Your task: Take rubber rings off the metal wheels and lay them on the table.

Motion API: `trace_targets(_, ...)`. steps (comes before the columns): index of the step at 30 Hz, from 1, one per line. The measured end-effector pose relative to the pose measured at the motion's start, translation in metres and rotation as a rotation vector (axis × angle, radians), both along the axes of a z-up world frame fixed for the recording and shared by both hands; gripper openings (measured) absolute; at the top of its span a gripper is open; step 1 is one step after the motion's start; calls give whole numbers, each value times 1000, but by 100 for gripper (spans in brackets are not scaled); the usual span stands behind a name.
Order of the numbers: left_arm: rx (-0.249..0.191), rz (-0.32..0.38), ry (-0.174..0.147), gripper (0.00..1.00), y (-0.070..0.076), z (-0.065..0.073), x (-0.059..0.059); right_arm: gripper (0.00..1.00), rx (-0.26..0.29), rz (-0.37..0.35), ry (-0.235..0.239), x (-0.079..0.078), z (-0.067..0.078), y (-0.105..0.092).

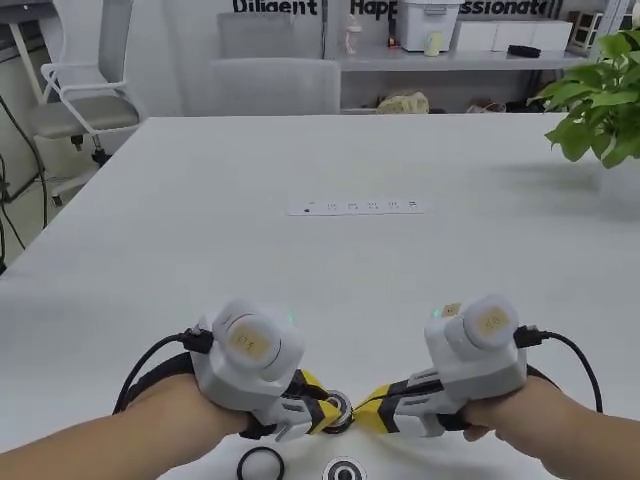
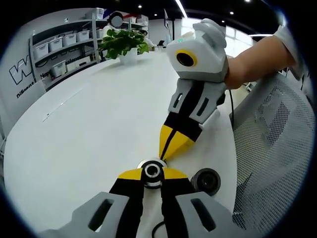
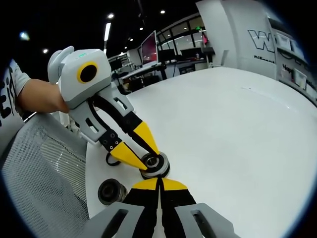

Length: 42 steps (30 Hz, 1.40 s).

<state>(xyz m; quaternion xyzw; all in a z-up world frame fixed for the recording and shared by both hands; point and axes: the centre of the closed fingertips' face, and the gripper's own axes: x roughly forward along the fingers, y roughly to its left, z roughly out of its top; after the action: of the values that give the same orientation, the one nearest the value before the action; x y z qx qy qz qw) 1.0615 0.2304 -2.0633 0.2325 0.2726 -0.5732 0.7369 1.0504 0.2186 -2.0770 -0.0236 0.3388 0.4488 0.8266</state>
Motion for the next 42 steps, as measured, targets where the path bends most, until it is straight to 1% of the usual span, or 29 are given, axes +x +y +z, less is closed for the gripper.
trace_targets(2, 2, 1, 0, 7, 0, 0, 0, 0, 24, -29, 22, 2, 0, -1)
trace_targets(3, 2, 1, -1, 7, 0, 0, 0, 0, 29, -38, 25, 3, 0, -2)
trace_targets(7, 4, 3, -3, 7, 0, 0, 0, 0, 85, -87, 51, 7, 4, -3)
trace_targets(10, 7, 5, -5, 7, 0, 0, 0, 0, 92, -94, 54, 7, 5, -2)
trace_targets(12, 10, 5, -5, 7, 0, 0, 0, 0, 116, -109, 60, 8, 8, -1)
trace_targets(14, 10, 7, -5, 7, 0, 0, 0, 0, 128, -116, 68, 9, 9, -1)
trace_targets(21, 14, 14, -6, 7, 0, 0, 0, 0, 136, -111, 65, 8, 11, 2)
trace_targets(27, 19, 15, -6, 7, 0, 0, 0, 0, 132, -102, 59, 7, 13, 4)
trace_targets(34, 22, 17, -8, 7, 0, 0, 0, 0, 127, -74, 43, 5, 15, 12)
trace_targets(40, 21, 17, -8, 7, 0, 0, 0, 0, 133, -63, 35, 5, 17, 15)
trace_targets(42, 20, 17, -8, 7, 0, 0, -1, 0, 144, -61, 30, 5, 20, 18)
